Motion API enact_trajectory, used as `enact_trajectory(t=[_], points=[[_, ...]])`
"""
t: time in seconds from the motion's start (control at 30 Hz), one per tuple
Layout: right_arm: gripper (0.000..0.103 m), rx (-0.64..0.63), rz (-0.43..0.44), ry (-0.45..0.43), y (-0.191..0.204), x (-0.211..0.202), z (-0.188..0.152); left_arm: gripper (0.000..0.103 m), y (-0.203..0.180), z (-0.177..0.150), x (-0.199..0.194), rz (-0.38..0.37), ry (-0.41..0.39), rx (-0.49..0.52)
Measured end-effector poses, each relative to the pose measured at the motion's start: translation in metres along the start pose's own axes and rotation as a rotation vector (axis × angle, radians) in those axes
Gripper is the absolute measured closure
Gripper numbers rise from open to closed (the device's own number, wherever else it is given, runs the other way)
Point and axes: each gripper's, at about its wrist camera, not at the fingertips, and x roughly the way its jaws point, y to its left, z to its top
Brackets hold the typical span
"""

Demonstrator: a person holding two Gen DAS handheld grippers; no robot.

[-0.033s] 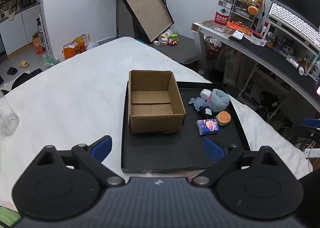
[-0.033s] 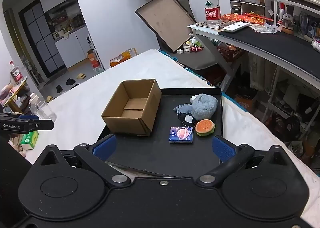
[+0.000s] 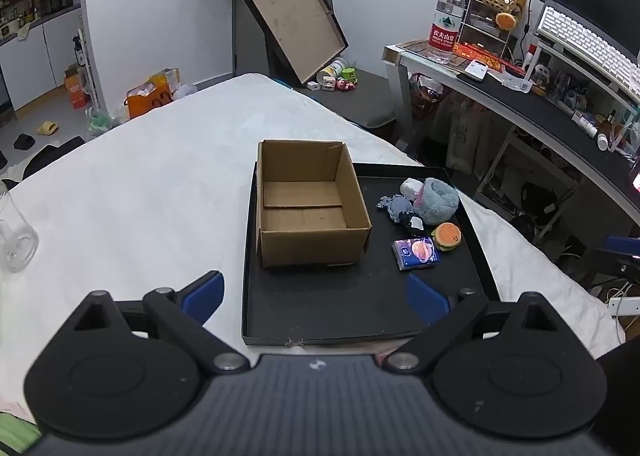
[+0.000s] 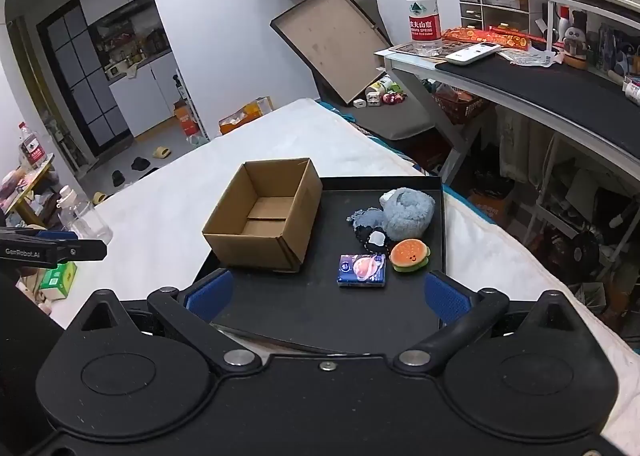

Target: Organize soft objects

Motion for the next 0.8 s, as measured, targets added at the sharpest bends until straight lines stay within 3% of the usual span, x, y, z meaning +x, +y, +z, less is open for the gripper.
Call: enact_trajectory(t=[0.8], points=[[0.0, 0.036, -0.031, 0.002, -0.01, 0.003, -0.001, 0.006, -0.01, 0.006, 0.001, -0.014, 0.007, 0.027]])
